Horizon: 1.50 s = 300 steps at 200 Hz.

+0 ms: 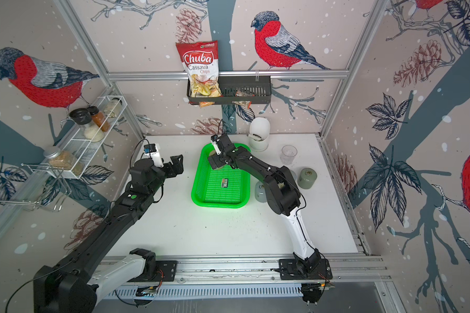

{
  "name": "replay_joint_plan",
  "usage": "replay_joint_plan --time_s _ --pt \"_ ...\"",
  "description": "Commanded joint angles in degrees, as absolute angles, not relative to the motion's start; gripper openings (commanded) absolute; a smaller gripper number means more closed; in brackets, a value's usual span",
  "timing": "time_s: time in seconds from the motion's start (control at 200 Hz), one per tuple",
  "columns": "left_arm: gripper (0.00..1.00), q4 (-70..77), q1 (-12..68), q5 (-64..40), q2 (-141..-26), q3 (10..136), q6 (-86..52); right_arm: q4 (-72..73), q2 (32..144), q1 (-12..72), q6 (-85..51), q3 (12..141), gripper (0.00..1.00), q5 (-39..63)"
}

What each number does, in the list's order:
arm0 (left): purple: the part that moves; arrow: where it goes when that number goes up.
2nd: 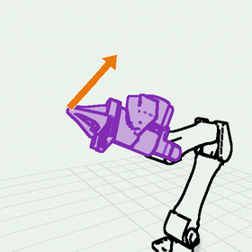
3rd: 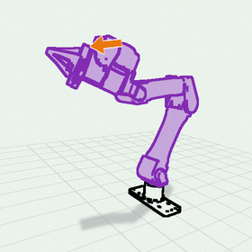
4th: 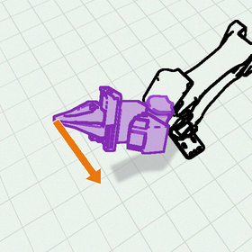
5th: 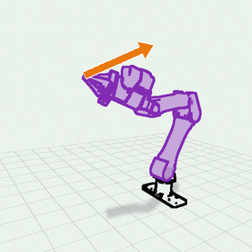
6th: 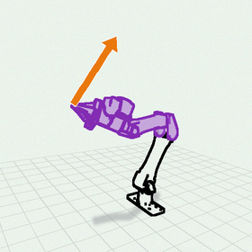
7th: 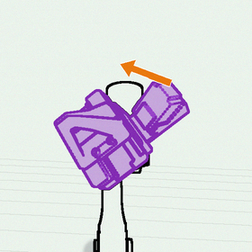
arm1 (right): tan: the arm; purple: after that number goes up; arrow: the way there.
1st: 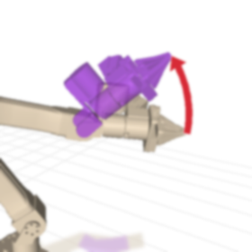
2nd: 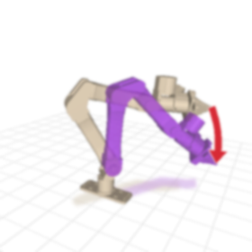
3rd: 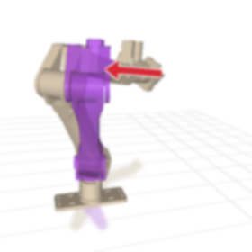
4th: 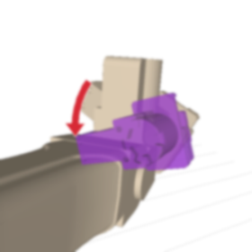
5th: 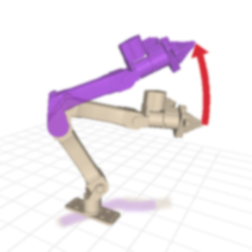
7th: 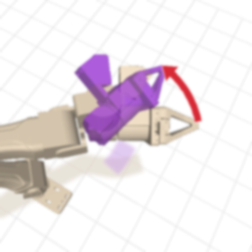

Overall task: Take the tea canister out of the basket
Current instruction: Pick up the tea canister from the basket.

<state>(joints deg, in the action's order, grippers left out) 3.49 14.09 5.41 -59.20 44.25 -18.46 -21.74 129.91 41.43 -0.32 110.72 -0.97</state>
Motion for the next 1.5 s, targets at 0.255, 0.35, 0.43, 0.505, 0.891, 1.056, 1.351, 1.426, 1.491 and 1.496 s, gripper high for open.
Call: replay_joint_plan --time_s 0.255,0.35,0.43,0.505,0.891,1.056,1.351,1.426,1.491,1.496 --pt "0.97 3.0 13.8 7.1 -58.9 44.3 -16.9 -26.7 138.0 41.1 0.7 120.4 1.00 0.3" --pt "0.97 2.4 13.9 7.8 -58.6 44.5 -16.4 -26.0 138.7 40.9 1.0 120.7 1.00 1.0" --pt "0.97 2.2 13.9 8.0 -58.3 44.6 -16.2 -25.1 139.2 40.8 1.1 120.8 1.00 1.7" --pt "0.97 2.2 13.9 8.0 -58.3 44.6 -16.1 -24.8 140.1 40.5 1.0 121.4 1.00 2.6" --pt "0.97 2.2 13.5 8.1 -59.1 45.1 -15.5 -23.2 141.9 39.6 2.1 123.3 0.93 5.5" --pt "0.97 2.1 13.5 7.7 -59.0 45.1 -15.7 -23.2 142.3 39.4 2.7 123.9 0.83 5.9" --pt "0.97 1.8 13.5 7.7 -58.4 45.1 -15.7 -24.6 141.7 39.5 3.1 123.8 0.55 5.7" --pt "0.97 1.5 13.5 7.5 -58.0 45.0 -15.9 -25.1 141.1 39.8 3.2 123.5 0.49 4.7" --pt "0.97 1.3 13.5 7.2 -57.7 45.1 -16.1 -25.2 140.3 40.2 3.5 123.0 0.40 3.8" --pt "0.97 1.2 13.5 7.2 -57.6 45.1 -16.2 -25.2 140.2 40.2 3.5 122.9 0.39 3.7"
